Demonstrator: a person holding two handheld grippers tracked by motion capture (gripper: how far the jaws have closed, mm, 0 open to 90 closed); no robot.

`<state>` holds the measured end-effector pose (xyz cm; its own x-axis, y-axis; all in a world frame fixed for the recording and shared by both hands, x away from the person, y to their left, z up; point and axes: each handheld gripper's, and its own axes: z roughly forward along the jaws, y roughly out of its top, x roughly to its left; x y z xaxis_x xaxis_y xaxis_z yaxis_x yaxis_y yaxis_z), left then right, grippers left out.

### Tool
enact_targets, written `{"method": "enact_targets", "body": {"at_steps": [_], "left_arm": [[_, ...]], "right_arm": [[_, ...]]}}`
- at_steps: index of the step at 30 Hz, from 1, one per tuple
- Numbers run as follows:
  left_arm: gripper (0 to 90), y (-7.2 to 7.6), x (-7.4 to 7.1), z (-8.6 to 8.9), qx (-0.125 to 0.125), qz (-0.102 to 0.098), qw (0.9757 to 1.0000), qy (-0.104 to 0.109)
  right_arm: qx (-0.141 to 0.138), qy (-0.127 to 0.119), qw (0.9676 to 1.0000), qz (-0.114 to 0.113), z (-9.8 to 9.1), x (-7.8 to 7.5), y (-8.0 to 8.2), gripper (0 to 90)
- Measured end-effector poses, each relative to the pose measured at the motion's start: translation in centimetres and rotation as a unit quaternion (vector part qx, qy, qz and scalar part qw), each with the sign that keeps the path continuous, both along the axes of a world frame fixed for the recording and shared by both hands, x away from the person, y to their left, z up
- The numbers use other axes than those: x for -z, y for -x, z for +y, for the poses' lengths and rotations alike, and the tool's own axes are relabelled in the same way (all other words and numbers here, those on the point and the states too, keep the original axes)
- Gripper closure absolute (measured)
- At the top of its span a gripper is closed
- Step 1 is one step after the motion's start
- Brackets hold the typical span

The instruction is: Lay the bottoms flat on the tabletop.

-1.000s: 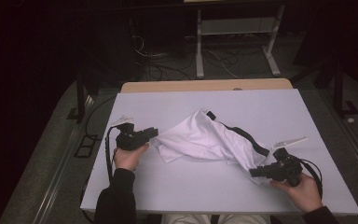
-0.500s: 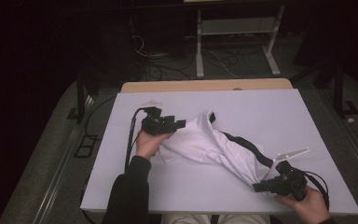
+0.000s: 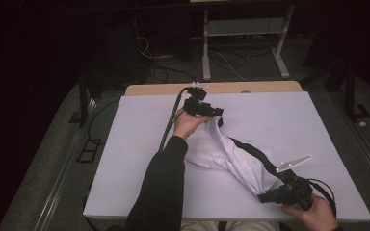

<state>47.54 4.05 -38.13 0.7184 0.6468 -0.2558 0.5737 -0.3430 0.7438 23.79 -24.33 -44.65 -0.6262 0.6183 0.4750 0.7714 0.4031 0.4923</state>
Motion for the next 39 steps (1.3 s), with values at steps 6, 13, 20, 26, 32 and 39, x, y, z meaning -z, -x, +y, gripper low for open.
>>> {"method": "enact_targets", "body": {"at_steps": [6, 13, 20, 26, 32, 39], "left_arm": [[35.9, -1.4, 2.3, -2.2, -0.021, 0.015, 0.9988, -0.041], [49.5, -2.5, 4.6, -3.2, -0.014, 0.05, 0.9928, -0.108], [84.6, -1.8, 4.2, -2.3, 0.005, 0.048, 0.9918, -0.118], [84.8, 1.1, 2.9, 1.8, -0.018, 0.0, 0.9997, -0.017], [84.9, 5.7, 4.2, 7.5, -0.067, -0.02, 0.9953, 0.066], [84.4, 10.4, 5.4, 12.0, -0.085, -0.01, 0.991, 0.103]], "right_arm": [[-0.003, 0.0, 1.0, 0.001, 0.0, 0.1, -0.1, 83.4], [-0.005, 0.002, 1.0, -0.002, 0.0, 0.0, -0.1, 83.4], [-0.001, -0.002, 1.0, -0.006, -0.3, -0.1, -0.2, 83.3], [0.007, 0.003, 0.9999, -0.009, -0.7, -0.1, -0.2, 83.3], [0.01, 0.017, 0.9997, -0.012, -0.6, -0.2, -0.2, 83.3], [-0.012, 0.031, 0.9994, -0.011, 0.3, -0.2, 0.1, 83.3]]}}
